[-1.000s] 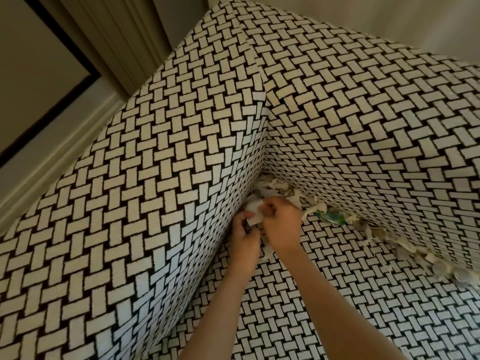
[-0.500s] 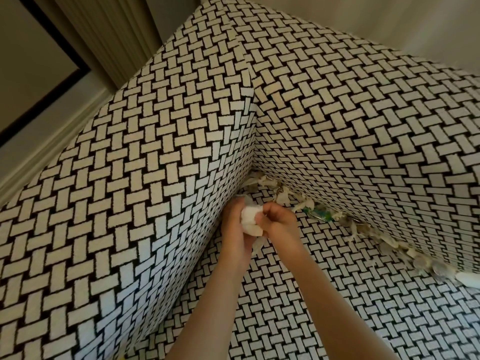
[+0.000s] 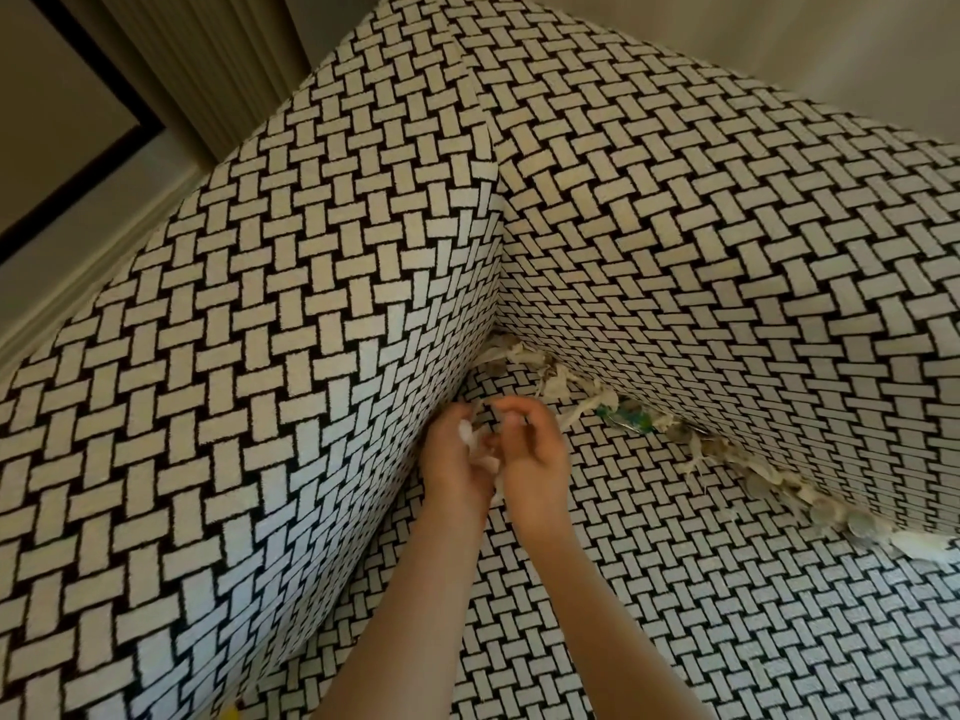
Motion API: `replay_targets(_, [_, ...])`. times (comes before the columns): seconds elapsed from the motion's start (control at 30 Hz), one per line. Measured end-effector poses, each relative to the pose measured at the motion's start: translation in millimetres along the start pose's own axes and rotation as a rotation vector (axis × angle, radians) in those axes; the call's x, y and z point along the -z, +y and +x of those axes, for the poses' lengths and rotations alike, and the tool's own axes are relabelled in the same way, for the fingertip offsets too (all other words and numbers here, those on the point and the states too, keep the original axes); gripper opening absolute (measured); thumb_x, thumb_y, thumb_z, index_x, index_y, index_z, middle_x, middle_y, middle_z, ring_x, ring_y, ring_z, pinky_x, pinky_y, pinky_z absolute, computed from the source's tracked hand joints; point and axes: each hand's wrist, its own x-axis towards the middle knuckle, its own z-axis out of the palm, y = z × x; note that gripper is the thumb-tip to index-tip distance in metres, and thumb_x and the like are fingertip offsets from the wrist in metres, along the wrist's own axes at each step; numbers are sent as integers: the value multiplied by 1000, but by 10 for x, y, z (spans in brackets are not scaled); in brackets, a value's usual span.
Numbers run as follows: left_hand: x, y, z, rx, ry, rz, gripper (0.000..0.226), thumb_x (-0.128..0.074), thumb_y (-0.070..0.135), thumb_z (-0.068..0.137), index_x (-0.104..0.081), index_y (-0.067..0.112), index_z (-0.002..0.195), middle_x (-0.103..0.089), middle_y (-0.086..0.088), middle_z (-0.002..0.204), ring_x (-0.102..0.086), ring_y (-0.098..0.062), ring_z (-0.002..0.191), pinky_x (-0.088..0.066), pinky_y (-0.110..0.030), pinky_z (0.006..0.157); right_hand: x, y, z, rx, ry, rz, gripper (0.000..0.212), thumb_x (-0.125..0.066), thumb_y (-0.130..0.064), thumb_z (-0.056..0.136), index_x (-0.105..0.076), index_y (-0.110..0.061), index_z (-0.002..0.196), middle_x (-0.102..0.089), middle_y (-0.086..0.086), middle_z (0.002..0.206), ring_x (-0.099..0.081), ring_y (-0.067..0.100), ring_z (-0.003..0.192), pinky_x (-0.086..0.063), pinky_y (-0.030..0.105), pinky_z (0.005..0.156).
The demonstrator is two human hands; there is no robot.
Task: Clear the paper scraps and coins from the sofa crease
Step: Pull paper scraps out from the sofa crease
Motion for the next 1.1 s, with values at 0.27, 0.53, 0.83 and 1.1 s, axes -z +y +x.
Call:
replay_targets(0.27, [-101, -83, 31, -60, 64, 232, 10, -55, 2, 85, -49, 9, 81, -53, -11, 89, -42, -16, 60, -33, -12, 35, 391, 172, 344, -44, -79, -964, 40, -47, -5, 92, -47, -12, 131, -29, 12, 145, -32, 30, 132, -34, 34, 104])
replay_targets(0.53, [-109, -156, -39, -550, -101, 1419, 34, -56, 22, 88, -49, 15, 121, -64, -2, 101, -56, -16, 84, -39, -22, 65, 338, -16, 417, -69, -15, -358, 11, -55, -1, 87, -64, -6, 86, -61, 1, 79, -54, 13, 75, -42, 10, 65])
replay_targets(0.83, [-10, -25, 15, -516, -20, 1181, 32, -40, 16, 94, -45, 16, 63, -48, 3, 59, -41, -10, 53, -29, -23, 49, 186, 42, 385, 34, 96, -423, 17, -60, -10, 86, -65, -11, 102, -59, 2, 105, -58, 16, 93, -48, 23, 80])
replay_targets(1.1, [5, 5, 0, -431, 28, 891, 30, -48, 19, 90, -51, 18, 61, -53, 5, 63, -49, -15, 65, -36, -24, 58, 117, 145, 730, -79, -61, -989, 50, -54, -37, 90, -40, -21, 136, -41, 8, 140, -33, 34, 130, -41, 41, 97])
